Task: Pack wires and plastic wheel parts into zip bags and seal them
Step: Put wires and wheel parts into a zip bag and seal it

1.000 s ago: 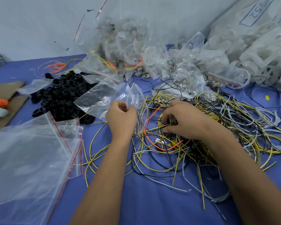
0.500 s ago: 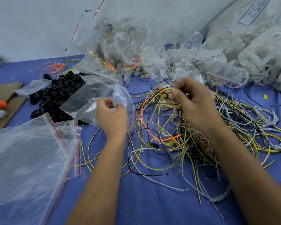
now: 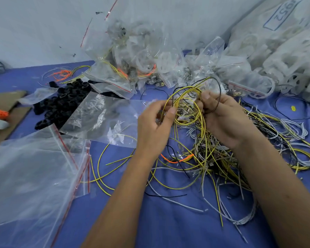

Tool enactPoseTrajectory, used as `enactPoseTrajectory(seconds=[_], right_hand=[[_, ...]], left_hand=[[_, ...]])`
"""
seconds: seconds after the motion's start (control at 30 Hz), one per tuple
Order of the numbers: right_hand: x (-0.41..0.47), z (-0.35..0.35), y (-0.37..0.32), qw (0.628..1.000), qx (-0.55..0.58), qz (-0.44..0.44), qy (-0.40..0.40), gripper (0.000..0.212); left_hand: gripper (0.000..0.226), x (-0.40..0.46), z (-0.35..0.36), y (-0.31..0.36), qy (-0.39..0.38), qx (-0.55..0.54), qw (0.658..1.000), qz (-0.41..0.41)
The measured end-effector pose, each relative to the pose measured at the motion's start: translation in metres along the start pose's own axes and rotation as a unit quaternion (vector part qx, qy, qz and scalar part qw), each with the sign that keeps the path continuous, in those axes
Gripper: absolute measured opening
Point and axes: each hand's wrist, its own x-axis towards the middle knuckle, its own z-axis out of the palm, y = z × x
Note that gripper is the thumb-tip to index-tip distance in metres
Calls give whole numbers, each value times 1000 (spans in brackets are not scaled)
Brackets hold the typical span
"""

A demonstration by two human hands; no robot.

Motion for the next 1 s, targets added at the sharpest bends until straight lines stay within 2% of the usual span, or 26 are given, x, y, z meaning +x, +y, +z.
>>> enactPoseTrajectory(seconds=[0.1,0.2,0.27,0.4,0.53,0.63,0.73,0.83,0.87,0.9,0.93,1.0], right_hand=[[0,-1,3,999,-48,11,-16,22],[3,-2,7,989,-143,-11,39,24],[5,-1,11,975,-207,-44,61,22],[4,-2,15,965,-253,-59,29,18],[5,-2,16,965,-254,-60,33,15],[5,-1,16,959,-262,-71,78,15],[5,-2,12,952,-252,-70,159,14],[7,-9,8,933,-245,-55,259,9],[7,-10,7,923,-258,-46,281,4],[7,-13,7,903,-297,-46,308,13],[5,-15,6,866,-365,-65,334,21],[0,-12,-2,763,-498,-197,362,23]], left_hand=[[37,1,3,4,-34,-137,986,-93],[61,4,-2,5,-52,-242,950,-192],[55,4,-5,2,-40,-226,955,-186],[17,3,-4,1,-24,-187,973,-129],[16,2,0,1,-29,-144,985,-93],[3,3,-1,0,-23,-126,986,-102],[13,5,-4,-2,3,-130,985,-117],[20,5,-6,-3,-6,-139,981,-134],[23,5,-6,-4,-12,-140,981,-135],[25,5,-5,-4,-15,-139,981,-132],[24,5,-5,-5,-17,-136,982,-129],[21,6,-5,-7,-15,-128,984,-122]])
